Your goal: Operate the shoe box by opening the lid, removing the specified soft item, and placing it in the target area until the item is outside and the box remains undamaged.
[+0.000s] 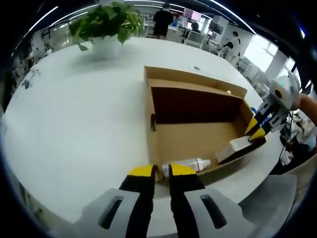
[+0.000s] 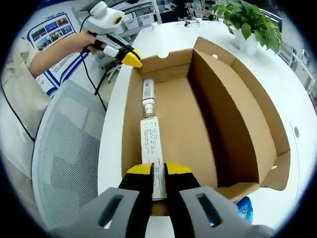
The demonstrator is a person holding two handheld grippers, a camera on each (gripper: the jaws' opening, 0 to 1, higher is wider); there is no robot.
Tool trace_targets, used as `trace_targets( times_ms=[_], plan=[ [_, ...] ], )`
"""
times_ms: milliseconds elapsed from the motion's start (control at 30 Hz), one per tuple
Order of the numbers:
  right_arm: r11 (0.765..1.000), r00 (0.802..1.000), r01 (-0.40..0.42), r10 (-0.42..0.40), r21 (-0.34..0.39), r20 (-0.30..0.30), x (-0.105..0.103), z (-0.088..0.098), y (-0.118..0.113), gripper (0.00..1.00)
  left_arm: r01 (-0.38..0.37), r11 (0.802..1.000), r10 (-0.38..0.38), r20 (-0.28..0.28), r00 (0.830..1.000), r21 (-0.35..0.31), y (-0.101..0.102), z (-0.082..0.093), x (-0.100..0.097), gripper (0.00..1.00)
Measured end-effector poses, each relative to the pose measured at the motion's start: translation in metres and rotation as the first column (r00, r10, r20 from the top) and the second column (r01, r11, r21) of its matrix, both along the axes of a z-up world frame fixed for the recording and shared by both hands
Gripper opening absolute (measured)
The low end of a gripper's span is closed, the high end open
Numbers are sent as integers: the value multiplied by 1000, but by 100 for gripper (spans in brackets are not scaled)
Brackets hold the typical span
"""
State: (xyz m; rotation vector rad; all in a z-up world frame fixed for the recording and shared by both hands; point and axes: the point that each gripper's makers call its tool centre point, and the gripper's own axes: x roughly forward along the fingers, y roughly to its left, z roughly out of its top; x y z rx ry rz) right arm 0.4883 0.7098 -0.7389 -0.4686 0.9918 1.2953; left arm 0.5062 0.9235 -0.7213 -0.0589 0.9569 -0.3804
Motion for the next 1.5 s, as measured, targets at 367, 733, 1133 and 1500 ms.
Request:
trace_targets(
  times_ms=[367,733,1133,1500],
  plan=[
    [1000,1000,-16,16,-23,5,0,-2,-4,16,-1,1000,1,0,1000,-4,-1,0,0,8],
    [999,999,-47,47,-25,-9,-5,1,-4,25,0,1000,0,1,1000,-7,-1,0,0,8],
    [998,999,-50,50,-33,10,-6,-10,11,26,3,1000,-3,-1,1000,0,-1,1,0,7],
    [996,997,-71,72,-49,23,-10,-14,11,17,6,1000,-6,-4,1000,8,0,0,0,7]
  ],
)
